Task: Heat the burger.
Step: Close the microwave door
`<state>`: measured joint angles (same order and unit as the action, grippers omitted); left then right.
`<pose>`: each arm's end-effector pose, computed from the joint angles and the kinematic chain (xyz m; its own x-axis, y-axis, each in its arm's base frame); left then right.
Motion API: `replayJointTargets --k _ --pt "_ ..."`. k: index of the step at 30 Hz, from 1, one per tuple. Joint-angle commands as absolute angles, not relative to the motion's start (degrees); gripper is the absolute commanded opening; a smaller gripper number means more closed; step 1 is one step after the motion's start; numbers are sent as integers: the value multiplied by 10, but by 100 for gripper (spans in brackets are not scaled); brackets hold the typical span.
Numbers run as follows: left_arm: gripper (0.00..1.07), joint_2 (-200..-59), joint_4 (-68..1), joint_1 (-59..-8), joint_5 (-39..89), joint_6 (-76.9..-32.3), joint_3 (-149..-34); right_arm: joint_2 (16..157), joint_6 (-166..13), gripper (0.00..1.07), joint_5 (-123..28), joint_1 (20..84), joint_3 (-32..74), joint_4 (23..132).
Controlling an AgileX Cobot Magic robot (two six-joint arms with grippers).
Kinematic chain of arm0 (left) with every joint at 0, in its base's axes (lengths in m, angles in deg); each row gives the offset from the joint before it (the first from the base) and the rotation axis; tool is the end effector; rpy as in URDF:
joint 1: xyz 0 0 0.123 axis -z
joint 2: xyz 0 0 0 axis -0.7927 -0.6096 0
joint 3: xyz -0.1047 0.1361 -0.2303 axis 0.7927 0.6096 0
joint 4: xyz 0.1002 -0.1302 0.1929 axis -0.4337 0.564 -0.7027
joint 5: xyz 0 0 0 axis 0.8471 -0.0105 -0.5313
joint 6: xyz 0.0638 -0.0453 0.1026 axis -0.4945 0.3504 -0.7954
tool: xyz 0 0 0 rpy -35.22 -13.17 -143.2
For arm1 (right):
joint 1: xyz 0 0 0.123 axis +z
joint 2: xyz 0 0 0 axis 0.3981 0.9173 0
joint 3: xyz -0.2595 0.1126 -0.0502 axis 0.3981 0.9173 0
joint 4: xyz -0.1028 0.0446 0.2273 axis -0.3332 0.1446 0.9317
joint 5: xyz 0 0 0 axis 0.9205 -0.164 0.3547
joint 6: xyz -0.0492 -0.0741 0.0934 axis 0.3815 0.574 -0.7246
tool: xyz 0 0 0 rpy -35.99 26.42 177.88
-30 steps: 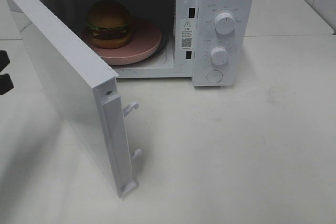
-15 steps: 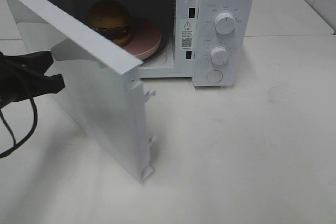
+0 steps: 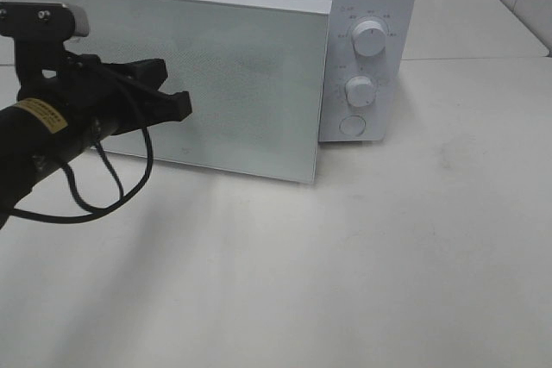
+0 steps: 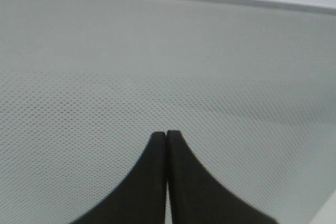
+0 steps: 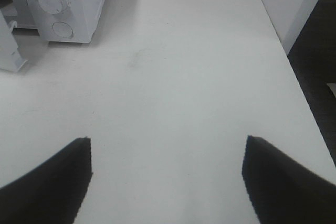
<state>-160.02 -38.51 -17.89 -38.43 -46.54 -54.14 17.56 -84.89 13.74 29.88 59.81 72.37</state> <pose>0.2976 -0.1838 0.1664 -0.2134 -0.0689 -0.9745 0.4212 0.8935 -0.1554 0.0311 -0.0064 0.2677 -0.4006 -0.0210 -0.9160 -0.0327 0.9994 -0.0087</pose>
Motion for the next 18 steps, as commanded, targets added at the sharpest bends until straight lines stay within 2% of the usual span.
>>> replayJointTargets --k 1,4,6,7,9,15,18 --pt "0 -1614 -340 -153 -358 -501 -587 157 -849 76 129 295 600 720" --pt "0 -1619 -330 -148 -353 -512 -598 157 -849 76 129 295 600 721" --pt "0 -1640 -279 -128 -347 -555 -639 157 -849 76 129 295 600 721" --pt "0 -1640 -279 -128 -347 -555 -639 157 -849 76 129 295 600 721" --pt "0 -1659 -237 -116 -345 -576 -670 157 -849 76 129 295 600 721" --pt "0 -1691 -213 -100 -330 -611 -733 157 -848 76 129 295 600 721" --pt "0 -1700 -212 -100 -329 -613 -748 157 -848 76 129 295 600 721"
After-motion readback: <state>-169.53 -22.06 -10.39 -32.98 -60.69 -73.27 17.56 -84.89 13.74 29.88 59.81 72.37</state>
